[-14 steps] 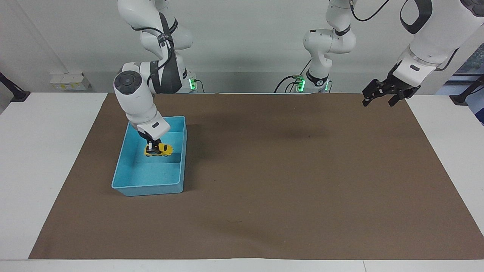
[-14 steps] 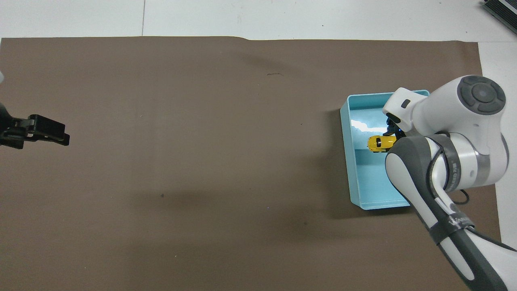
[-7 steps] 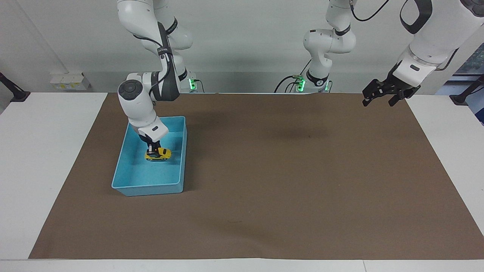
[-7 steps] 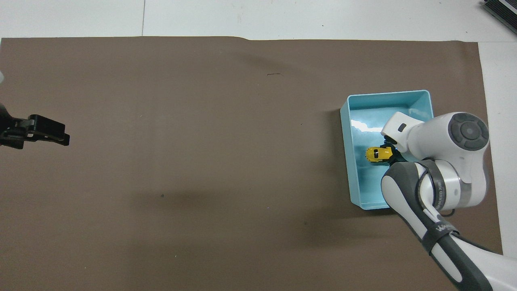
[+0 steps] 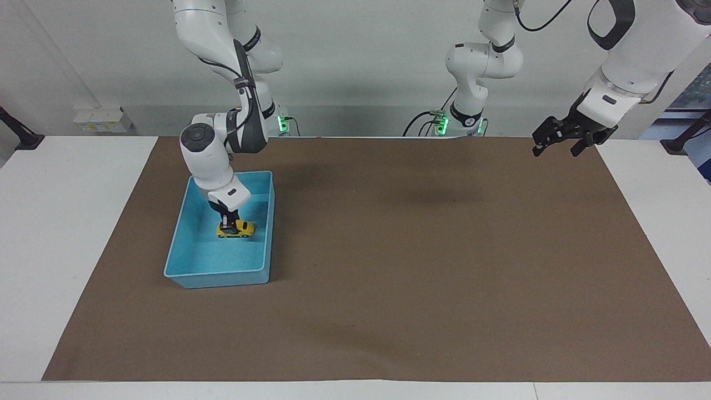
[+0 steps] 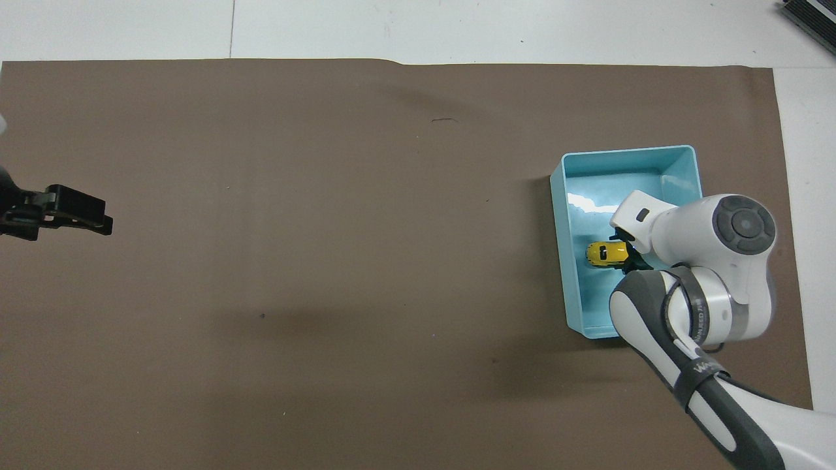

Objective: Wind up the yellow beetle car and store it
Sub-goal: 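Open the right gripper to set the car in the box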

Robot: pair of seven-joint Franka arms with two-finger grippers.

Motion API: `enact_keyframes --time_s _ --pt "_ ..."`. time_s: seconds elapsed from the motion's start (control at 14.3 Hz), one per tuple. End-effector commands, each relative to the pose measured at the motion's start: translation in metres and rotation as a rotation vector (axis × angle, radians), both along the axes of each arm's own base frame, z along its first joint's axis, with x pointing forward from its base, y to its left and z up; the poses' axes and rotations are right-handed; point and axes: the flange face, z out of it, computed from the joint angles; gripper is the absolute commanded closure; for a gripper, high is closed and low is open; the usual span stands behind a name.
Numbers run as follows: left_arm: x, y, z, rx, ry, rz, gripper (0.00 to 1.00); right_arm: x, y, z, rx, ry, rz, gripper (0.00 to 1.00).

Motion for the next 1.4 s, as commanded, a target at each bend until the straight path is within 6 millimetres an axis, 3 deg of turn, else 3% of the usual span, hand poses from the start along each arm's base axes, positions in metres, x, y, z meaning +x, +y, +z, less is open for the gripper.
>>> enact_keyframes --time_s 0.0,0.35,0.84,1.12,1.33 --pt "-0.008 0.003 0.002 0.003 0.009 0.008 0.00 0.002 0.001 0.003 -0.003 -0.009 0.010 0.00" --pt "-0.008 0.003 0.002 0.003 0.007 0.008 0.00 0.024 0.010 0.040 0.008 -0.012 -0.089 0.00" --pt "-0.008 0.004 0.002 0.003 0.009 0.009 0.00 0.041 0.020 0.077 0.016 -0.045 -0.199 0.00" --pt "-0.008 0.004 0.002 0.003 0.009 0.009 0.00 0.054 0.015 0.106 0.023 -0.069 -0.216 0.00" --pt "-0.008 0.002 0.002 0.003 0.009 0.006 0.00 0.055 -0.004 0.121 0.035 -0.080 -0.267 0.00"
